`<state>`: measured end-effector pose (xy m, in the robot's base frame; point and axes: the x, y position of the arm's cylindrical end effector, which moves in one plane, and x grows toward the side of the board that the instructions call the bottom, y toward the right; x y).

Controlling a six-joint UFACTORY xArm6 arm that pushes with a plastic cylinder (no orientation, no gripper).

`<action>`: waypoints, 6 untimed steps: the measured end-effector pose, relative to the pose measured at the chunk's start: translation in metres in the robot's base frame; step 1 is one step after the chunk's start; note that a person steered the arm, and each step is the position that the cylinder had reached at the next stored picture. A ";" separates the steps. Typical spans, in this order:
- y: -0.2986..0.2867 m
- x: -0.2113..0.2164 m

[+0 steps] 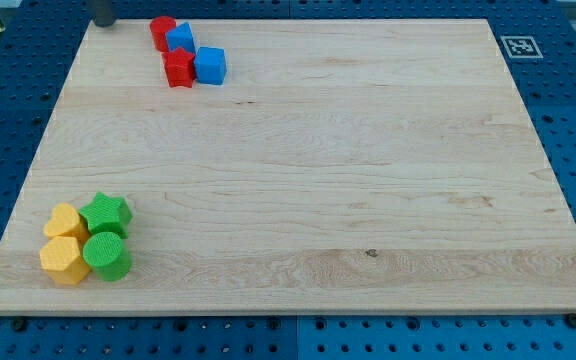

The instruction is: Move the red circle to the top center of the board

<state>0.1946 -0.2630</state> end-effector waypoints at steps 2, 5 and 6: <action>0.091 0.020; 0.039 0.047; 0.095 0.059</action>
